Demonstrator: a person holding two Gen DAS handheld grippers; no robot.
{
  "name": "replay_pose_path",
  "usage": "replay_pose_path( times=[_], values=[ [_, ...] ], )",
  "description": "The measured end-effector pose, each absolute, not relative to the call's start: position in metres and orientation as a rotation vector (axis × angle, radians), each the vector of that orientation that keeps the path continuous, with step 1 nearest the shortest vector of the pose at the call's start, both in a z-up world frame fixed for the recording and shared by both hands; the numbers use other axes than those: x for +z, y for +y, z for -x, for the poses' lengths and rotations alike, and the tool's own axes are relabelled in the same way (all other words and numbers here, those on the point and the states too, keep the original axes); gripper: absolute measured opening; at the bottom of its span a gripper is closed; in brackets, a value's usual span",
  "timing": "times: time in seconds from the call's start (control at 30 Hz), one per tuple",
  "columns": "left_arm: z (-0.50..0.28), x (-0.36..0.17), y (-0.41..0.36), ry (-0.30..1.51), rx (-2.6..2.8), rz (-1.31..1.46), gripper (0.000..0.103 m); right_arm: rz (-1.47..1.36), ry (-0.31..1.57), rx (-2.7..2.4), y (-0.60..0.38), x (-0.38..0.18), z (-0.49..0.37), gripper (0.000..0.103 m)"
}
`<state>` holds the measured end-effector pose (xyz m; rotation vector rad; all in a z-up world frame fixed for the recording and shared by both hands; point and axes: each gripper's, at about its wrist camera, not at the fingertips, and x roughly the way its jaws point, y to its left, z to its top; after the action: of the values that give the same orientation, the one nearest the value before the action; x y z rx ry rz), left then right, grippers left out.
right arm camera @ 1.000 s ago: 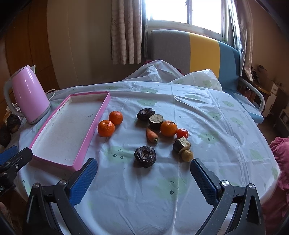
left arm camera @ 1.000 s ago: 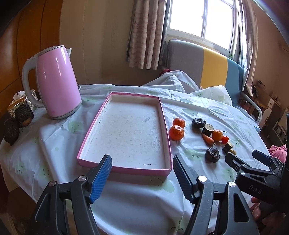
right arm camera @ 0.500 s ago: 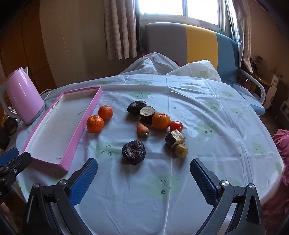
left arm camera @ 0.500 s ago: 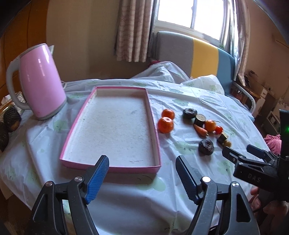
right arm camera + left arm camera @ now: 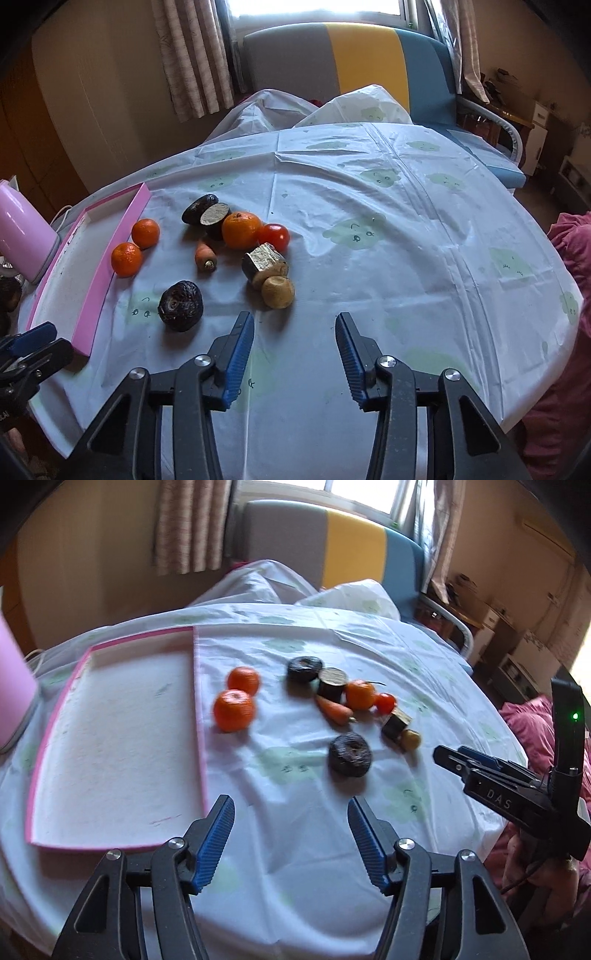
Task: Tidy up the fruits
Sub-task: 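Grasp the dark round beet with the left tool while the right tool grasps the small tan potato, then carry the beet into the pink tray and open the left tool while the right tool lifts the potato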
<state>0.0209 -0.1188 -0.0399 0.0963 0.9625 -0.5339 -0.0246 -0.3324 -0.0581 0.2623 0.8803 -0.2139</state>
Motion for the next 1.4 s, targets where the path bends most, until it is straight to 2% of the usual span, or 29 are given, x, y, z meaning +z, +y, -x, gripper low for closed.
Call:
replay_pose_path(
  times=[0.47, 0.5, 0.57, 0.6, 0.63, 0.77, 1.03, 1.23, 1.4],
  values=[
    [-0.062, -0.077, -0.196, 1.015, -0.637, -0.203, 0.063, -0.220, 0.914, -0.093, -0.336, -0.074, -0.008, 0.047],
    [-0.065, -0.080, -0.198, 1.014, -0.647, -0.206, 0.061, -0.210, 0.917, -0.082, -0.336, -0.076, -0.011, 0.045],
    [-0.070, -0.088, -0.201, 1.048, -0.664, -0.205, 0.045, -0.204, 0.932, -0.055, -0.335, -0.082, -0.019, 0.037],
    [-0.070, -0.089, -0.200, 1.045, -0.668, -0.188, 0.045, -0.196, 0.941, -0.051, -0.334, -0.086, -0.022, 0.028],
    [-0.070, -0.089, -0.198, 1.037, -0.673, -0.177, 0.045, -0.187, 0.950, -0.054, -0.333, -0.090, -0.025, 0.025],
    [-0.069, -0.088, -0.190, 1.036, -0.673, -0.145, 0.044, -0.203, 0.930, -0.053, -0.335, -0.093, -0.025, 0.025],
    [-0.067, -0.061, -0.151, 0.994, -0.605, -0.041, 0.044, -0.204, 0.924, -0.058, -0.334, -0.094, -0.024, 0.025],
    [-0.073, -0.029, -0.088, 0.926, -0.498, 0.076, 0.044, -0.141, 0.932, -0.069, -0.326, -0.095, -0.025, 0.026],
    [-0.088, -0.027, -0.031, 0.917, -0.331, 0.124, 0.044, -0.122, 0.950, -0.081, -0.324, -0.094, -0.028, 0.026]
  ],
)
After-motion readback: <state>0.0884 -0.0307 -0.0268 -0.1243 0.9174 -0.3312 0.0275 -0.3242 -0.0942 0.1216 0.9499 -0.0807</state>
